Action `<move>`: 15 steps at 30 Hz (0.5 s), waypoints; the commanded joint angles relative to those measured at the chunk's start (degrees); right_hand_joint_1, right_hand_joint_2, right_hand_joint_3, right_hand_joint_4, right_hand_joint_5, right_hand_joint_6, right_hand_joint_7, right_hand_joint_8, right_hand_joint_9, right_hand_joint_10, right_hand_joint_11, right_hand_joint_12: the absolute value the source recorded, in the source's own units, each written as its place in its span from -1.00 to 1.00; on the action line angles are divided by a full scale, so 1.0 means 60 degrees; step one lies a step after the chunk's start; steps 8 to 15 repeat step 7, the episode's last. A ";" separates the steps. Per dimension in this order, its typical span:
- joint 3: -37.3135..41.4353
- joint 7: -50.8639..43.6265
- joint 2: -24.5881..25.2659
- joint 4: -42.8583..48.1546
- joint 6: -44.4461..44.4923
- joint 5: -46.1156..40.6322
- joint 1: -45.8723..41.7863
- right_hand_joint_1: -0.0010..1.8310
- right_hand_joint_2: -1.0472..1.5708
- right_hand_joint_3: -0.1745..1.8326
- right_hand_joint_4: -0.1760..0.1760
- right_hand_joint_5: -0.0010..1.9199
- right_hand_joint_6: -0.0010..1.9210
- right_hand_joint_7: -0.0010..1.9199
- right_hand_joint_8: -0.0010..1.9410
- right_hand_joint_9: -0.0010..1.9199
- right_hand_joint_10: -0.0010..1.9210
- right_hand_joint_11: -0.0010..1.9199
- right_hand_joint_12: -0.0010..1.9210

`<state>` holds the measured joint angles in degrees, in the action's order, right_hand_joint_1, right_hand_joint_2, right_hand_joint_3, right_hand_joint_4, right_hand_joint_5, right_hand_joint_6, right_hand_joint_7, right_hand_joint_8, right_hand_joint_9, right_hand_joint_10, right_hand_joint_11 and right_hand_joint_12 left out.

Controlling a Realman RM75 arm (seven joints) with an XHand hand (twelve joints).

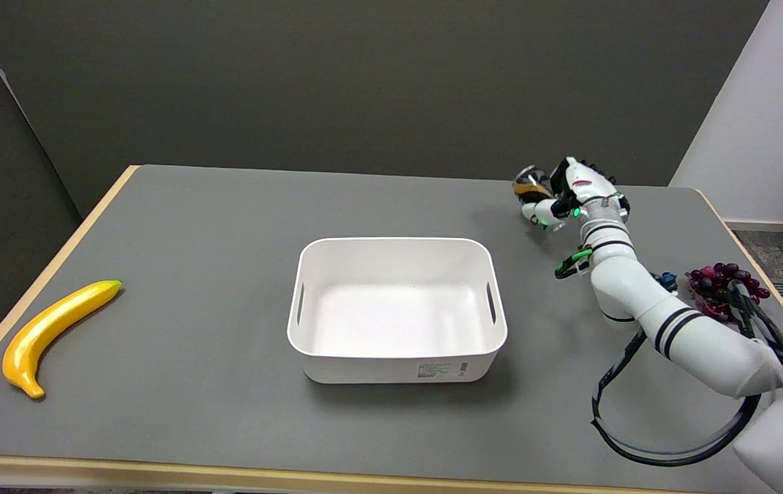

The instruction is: Pick up the black can.

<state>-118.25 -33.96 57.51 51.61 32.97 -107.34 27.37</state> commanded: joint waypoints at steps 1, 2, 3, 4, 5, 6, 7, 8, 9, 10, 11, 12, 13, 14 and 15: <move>0.1689 0.5543 -0.1046 0.4487 0.1081 0.5465 -0.2287 0.17 0.85 -0.66 -1.00 -0.71 0.76 -0.38 0.97 -0.45 0.63 -0.84 0.41; 0.1706 0.5915 -0.1163 0.4977 0.1179 0.5840 -0.2504 0.24 0.84 -0.67 -1.00 -0.70 0.74 -0.39 0.95 -0.45 0.69 -0.83 0.43; 0.1720 0.6162 -0.1229 0.5312 0.1238 0.6118 -0.2661 0.34 0.83 -0.69 -1.00 -0.70 0.71 -0.40 0.94 -0.44 0.77 -0.82 0.47; 0.1723 0.6396 -0.1298 0.5708 0.1316 0.6506 -0.2877 0.39 0.82 -0.70 -1.00 -0.69 0.70 -0.40 0.92 -0.44 0.81 -0.81 0.48; 0.1702 0.6734 -0.1363 0.6177 0.1364 0.6997 -0.3129 0.40 0.81 -0.70 -1.00 -0.68 0.69 -0.39 0.91 -0.43 0.80 -0.80 0.49; 0.1678 0.6915 -0.1374 0.6405 0.1388 0.7250 -0.3251 0.40 0.81 -0.70 -1.00 -0.65 0.69 -0.39 0.89 -0.43 0.79 -0.79 0.49; 0.1645 0.7144 -0.1374 0.6679 0.1404 0.7514 -0.3423 0.40 0.79 -0.69 -1.00 -0.57 0.72 -0.42 0.85 -0.44 0.76 -0.77 0.50; 0.1645 0.7144 -0.1374 0.6679 0.1404 0.7514 -0.3423 0.40 0.79 -0.69 -1.00 -0.57 0.72 -0.42 0.85 -0.44 0.76 -0.77 0.50; 0.1645 0.7144 -0.1374 0.6679 0.1404 0.7514 -0.3423 0.40 0.79 -0.69 -1.00 -0.57 0.72 -0.42 0.85 -0.44 0.76 -0.77 0.50; 0.1645 0.7144 -0.1374 0.6679 0.1404 0.7514 -0.3423 0.40 0.79 -0.69 -1.00 -0.57 0.72 -0.42 0.85 -0.44 0.76 -0.77 0.50; 0.1645 0.7144 -0.1374 0.6679 0.1404 0.7514 -0.3423 0.40 0.79 -0.69 -1.00 -0.57 0.72 -0.42 0.85 -0.44 0.76 -0.77 0.50; 0.1645 0.7144 -0.1374 0.6679 0.1404 0.7514 -0.3423 0.40 0.79 -0.69 -1.00 -0.57 0.72 -0.42 0.85 -0.44 0.76 -0.77 0.50; 0.1645 0.7144 -0.1374 0.6679 0.1404 0.7514 -0.3423 0.40 0.79 -0.69 -1.00 -0.57 0.72 -0.42 0.85 -0.44 0.76 -0.77 0.50; 0.1645 0.7144 -0.1374 0.6679 0.1404 0.7514 -0.3423 0.40 0.79 -0.69 -1.00 -0.57 0.72 -0.42 0.85 -0.44 0.76 -0.77 0.50; 0.1645 0.7144 -0.1374 0.6679 0.1404 0.7514 -0.3423 0.40 0.79 -0.69 -1.00 -0.57 0.72 -0.42 0.85 -0.44 0.76 -0.77 0.50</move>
